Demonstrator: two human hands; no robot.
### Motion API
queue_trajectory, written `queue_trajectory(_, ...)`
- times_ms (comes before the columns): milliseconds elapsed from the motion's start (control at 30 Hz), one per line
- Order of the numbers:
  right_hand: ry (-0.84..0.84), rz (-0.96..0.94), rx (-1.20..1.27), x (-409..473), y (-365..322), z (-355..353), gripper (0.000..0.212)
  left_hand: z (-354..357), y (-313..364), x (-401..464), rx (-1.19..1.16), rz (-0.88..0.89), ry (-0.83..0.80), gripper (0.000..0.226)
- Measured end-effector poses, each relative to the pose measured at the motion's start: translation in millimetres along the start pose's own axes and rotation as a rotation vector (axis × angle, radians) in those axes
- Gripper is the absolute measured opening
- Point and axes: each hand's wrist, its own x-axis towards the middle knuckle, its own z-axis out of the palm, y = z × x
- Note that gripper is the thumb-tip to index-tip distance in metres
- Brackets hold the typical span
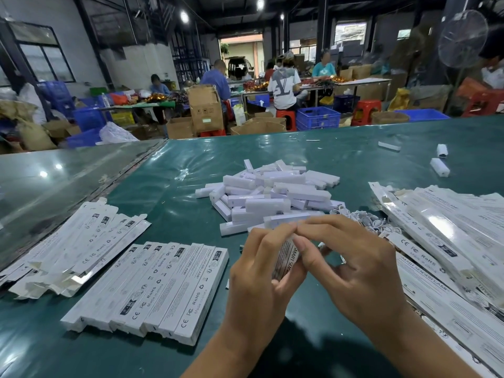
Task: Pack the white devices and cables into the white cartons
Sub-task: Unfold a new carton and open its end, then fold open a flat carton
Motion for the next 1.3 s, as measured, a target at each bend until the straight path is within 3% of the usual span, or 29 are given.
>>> queue_trajectory(100,-0.005,0.009,-0.006,-1.4,-0.7,0.4,0.023,-0.7,-1.3,-0.7,-0.043,-0.02,-0.026,0.042)
queue_trajectory(233,0.004,0.191,0.138,-0.9,0.8,0.8,0.027,-0.6,-4.0,1.0,-0.024,-0.04,-0.025,0.034)
queue_trajectory(400,-0.135,0.006,0.069,-4.7,10.4,1.5,0.032,-1.5,-9.3,0.5,-0.083,-0.09,-0.038,0.037)
queue_trajectory(467,-0.148,-0.032,0.033,-7.5,14.0,4.4,0.033,-1.1,-11.8,-1.6,-0.16,-0.272,-0.179,0.054)
queue_trajectory(533,-0.082,-0.023,-0.012,-8.5,19.6,6.3,0.028,-2.6,-19.2,-3.0,-0.123,-0.445,-0.428,0.056)
queue_trajectory(600,-0.013,0.109,-0.011,-7.4,26.9,5.4,0.02,-5.7,-27.0,-2.9,-0.064,-0.547,-0.68,0.047)
queue_trajectory(667,-0.008,0.335,0.045,-5.8,34.1,3.3,0.017,-10.0,-31.1,-1.9,-0.078,-0.608,-0.804,0.04)
queue_trajectory(767,-0.022,0.622,0.104,-3.3,50.3,2.3,0.018,-15.2,-36.5,4.0,-0.169,-0.629,-0.729,0.029)
queue_trajectory(900,-0.069,0.938,0.253,-0.5,61.2,2.8,0.038,-11.7,-31.5,10.5,-0.402,-0.779,-0.343,0.015)
queue_trajectory(1033,-0.093,1.129,0.578,-1.3,54.1,10.9,0.032,-0.5,-19.6,4.5,-0.403,-0.883,-0.165,0.052)
queue_trajectory(1100,-0.102,1.115,0.533,-5.0,54.5,15.1,0.038,0.9,-15.6,2.8,-0.371,-0.865,-0.123,0.055)
queue_trajectory(1200,-0.074,0.933,0.29,-12.5,55.2,20.5,0.028,2.6,-11.6,1.1,-0.331,-0.841,-0.149,0.049)
queue_trajectory(1300,-0.015,0.838,0.13,-13.9,63.2,18.7,0.023,2.9,-10.6,3.3,-0.359,-0.899,-0.327,0.018)
